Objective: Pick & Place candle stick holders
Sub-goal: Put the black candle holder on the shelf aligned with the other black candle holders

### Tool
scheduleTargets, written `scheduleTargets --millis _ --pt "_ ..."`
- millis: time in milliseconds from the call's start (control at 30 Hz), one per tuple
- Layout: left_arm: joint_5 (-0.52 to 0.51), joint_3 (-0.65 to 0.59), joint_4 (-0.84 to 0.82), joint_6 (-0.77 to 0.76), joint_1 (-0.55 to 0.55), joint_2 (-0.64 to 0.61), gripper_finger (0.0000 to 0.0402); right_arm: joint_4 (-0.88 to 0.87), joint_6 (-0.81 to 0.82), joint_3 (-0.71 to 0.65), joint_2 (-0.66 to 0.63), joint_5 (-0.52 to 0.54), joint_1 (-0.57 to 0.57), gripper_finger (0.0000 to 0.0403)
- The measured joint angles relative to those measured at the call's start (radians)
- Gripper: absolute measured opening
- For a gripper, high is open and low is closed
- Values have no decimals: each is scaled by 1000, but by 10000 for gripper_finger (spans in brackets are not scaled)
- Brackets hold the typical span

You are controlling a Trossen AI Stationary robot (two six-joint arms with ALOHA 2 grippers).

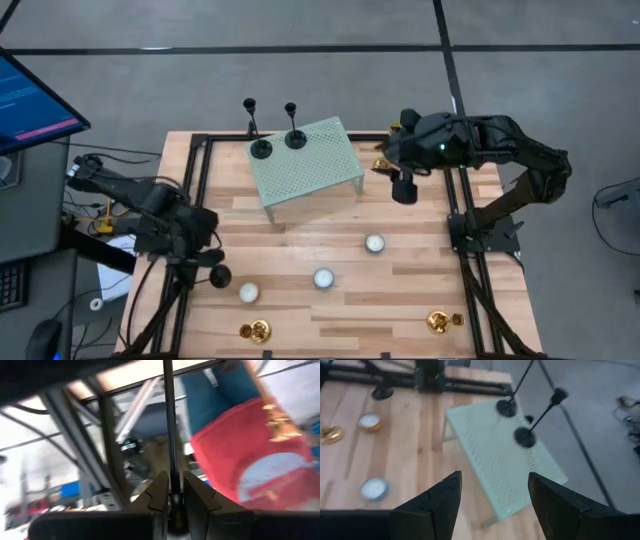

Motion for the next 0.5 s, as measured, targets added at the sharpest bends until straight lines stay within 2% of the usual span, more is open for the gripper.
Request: scheduleTargets --millis 300,500 --pt "-185 108 14 -62 6 -1 35 154 -60 1 60 -15 -96 221" --pt "-322 161 123 -69 45 23 36 273 -136 0 166 -125 -102 221"
